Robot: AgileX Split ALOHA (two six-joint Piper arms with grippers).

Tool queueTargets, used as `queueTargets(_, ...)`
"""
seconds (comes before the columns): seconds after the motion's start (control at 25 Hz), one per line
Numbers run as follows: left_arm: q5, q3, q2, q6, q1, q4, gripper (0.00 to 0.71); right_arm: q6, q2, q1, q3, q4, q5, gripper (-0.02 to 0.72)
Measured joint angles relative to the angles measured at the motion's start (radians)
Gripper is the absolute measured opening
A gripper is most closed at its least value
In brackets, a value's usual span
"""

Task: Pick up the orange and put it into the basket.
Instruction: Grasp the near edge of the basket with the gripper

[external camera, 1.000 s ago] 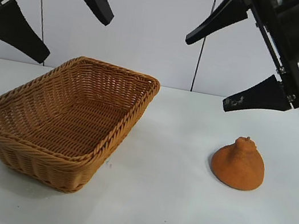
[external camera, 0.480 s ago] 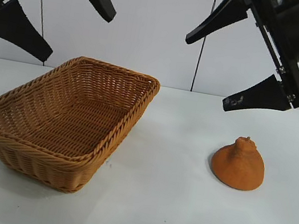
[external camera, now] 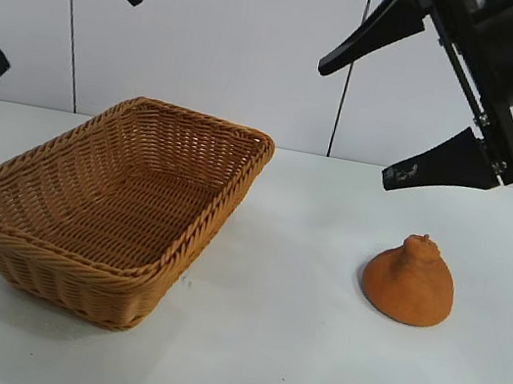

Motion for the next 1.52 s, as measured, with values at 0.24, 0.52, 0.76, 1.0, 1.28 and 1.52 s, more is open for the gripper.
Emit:
queueTargets(0.24, -0.176, 0.143, -0.020, -0.342, -0.069, 0.138, 0.693, 0.000, 0.000, 0.000, 0.000, 0.001, 0.000, 0.694)
queueTargets(0.52, -0.322, 0.240, 0.028, -0.717, -0.085, 0.277, 0.693, 0.000, 0.000, 0.000, 0.000, 0.008, 0.000, 0.694)
queueTargets(0.76, -0.450, 0.250, 0.112, -0.883, -0.142, 0.277, 0.693, 0.000, 0.000, 0.000, 0.000, 0.008, 0.000, 0.694)
queueTargets(1.0, -0.500, 0.250, 0.190, -1.098, -0.187, 0.382, 0.693, 0.000, 0.000, 0.000, 0.000, 0.008, 0.000, 0.694)
queueTargets(1.28, -0.517, 0.250, 0.277, -1.345, -0.187, 0.615, 0.693, 0.000, 0.000, 0.000, 0.000, 0.008, 0.000, 0.694)
queueTargets(1.52, -0.567, 0.250, 0.348, -1.379, -0.202, 0.649, 0.693, 0.000, 0.000, 0.000, 0.000, 0.008, 0.000, 0.694)
